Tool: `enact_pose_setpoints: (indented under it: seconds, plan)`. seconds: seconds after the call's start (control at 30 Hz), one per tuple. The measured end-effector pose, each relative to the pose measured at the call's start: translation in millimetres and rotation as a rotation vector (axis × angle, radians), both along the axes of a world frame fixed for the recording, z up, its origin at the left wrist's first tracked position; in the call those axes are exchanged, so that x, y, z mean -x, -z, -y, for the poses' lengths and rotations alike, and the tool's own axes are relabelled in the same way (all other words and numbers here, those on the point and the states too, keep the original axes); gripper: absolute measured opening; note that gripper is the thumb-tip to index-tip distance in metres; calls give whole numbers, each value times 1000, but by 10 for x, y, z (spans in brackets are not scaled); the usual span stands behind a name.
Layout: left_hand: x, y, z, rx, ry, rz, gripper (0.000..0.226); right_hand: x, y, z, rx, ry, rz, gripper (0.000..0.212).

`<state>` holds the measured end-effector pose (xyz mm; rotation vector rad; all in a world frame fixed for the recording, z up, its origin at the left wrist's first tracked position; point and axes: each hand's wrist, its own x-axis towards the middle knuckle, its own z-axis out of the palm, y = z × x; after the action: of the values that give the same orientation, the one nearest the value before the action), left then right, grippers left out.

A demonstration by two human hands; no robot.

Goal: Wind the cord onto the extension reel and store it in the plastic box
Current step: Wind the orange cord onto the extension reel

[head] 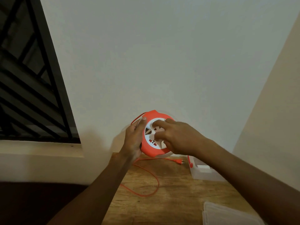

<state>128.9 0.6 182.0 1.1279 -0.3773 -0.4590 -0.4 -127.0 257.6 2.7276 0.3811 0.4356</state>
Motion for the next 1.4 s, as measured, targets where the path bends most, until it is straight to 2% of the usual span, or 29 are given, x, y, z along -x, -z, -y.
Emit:
enact_pose_setpoints:
  seconds: [0.13, 0.2, 0.3, 0.43, 0.53, 0.6, 0.7, 0.77, 0.93, 1.07, 1.2, 1.3, 1.4]
  plan:
    - [20, -29, -40, -55, 63, 76, 28, -25, -38, 8, 153, -121, -144, 44]
    - [33, -29, -35, -63, 83, 117, 38, -24, -38, -13, 211, -158, -172, 42]
    - [31, -10, -34, -80, 88, 118, 50, 7, -33, -71, 281, -161, -112, 41]
    - [49, 3, -13, -101, 95, 146, 36, 26, 56, -174, 360, -172, -31, 24]
    - [80, 7, -13, -87, 88, 185, 34, 25, 91, -231, 382, -144, 41, 15]
    - [102, 15, 2, -93, 89, 186, 34, -12, 82, -242, 326, -85, 67, 17]
    - [136, -15, 20, -105, 75, 190, 27, -103, 19, -190, 92, 77, 133, 42]
    - [157, -71, 25, -93, 56, 206, 29, -152, -14, -132, -11, 182, 220, 50]
    - [151, -171, 30, -57, -3, 227, 40, -167, -36, -91, -151, 333, 345, 47]
    - [165, -181, 31, -60, 8, 206, 33, -98, -44, -146, -156, 319, 273, 36]
    - [121, -117, -23, -42, -1, 109, 27, 45, -132, -173, -107, 75, 288, 14]
    - [61, -103, -98, -26, 25, 65, 22, 121, -151, -83, 10, -62, 102, 22]
    - [45, -135, -124, -45, 76, 79, 19, 117, -107, -51, 84, -72, -62, 30]
